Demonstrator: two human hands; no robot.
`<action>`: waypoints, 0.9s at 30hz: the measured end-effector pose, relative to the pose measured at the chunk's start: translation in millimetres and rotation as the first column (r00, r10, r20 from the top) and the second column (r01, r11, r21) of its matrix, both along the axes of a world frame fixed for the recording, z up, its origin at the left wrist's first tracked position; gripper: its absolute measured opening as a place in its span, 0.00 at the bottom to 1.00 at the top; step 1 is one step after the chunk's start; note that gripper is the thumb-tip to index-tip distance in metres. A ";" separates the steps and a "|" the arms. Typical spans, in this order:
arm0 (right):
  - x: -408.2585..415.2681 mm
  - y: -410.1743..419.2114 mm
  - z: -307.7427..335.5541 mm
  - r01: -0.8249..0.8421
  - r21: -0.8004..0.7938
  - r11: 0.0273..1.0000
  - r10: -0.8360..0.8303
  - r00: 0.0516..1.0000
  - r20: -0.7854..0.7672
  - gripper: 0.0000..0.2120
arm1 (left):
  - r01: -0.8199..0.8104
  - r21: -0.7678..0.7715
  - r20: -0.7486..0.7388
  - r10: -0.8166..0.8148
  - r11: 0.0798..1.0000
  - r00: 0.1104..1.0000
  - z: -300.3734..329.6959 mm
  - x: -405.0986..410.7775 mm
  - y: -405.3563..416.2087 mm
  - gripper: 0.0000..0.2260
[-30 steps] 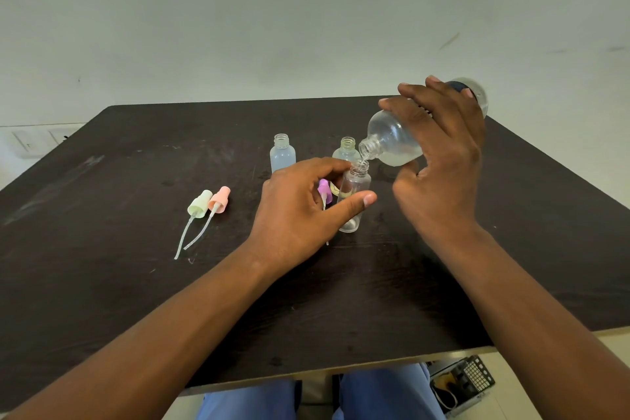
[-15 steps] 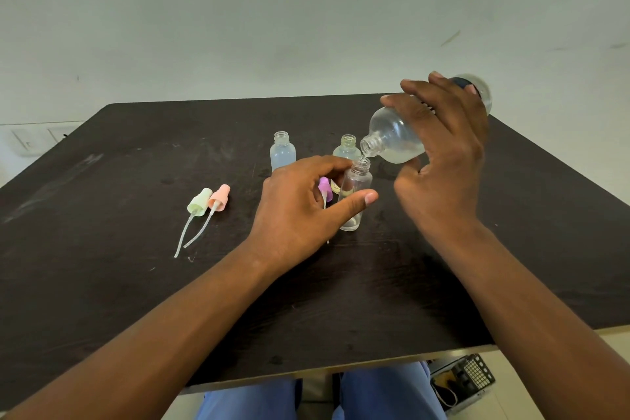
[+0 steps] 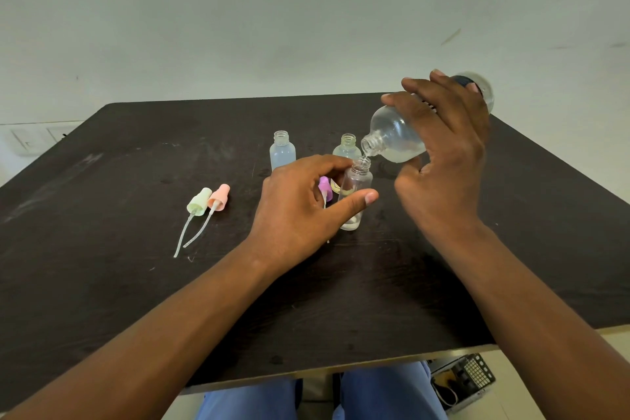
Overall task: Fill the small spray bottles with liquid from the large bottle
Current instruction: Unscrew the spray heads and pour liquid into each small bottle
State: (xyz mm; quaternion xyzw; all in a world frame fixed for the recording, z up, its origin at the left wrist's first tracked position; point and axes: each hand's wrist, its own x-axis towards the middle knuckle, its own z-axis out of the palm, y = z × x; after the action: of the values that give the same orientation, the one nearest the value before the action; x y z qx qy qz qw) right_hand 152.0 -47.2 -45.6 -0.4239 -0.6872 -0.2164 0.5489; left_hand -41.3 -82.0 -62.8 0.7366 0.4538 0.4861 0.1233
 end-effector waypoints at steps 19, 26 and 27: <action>0.9 -1.4 0.3 0.015 -0.006 1.000 -0.015 1.000 -0.001 0.35 | 0.007 0.010 -0.005 -0.007 1.000 1.000 0.2 0.1 -0.9 0.18; 1.6 -0.7 0.1 0.008 -0.002 1.000 -0.008 1.000 -0.009 0.34 | 0.017 0.012 0.004 -0.017 1.000 1.000 -0.1 0.1 -2.1 0.17; 1.3 -0.7 0.0 0.006 0.000 1.000 -0.006 1.000 -0.010 0.34 | 0.018 0.011 0.007 -0.018 1.000 1.000 -0.2 0.1 -2.3 0.17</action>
State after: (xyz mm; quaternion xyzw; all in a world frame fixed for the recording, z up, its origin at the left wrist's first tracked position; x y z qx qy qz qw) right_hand 153.3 -47.9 -45.7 -0.4269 -0.6832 -0.2161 0.5517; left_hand -41.1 -84.2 -63.0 0.7396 0.4441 0.4899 0.1254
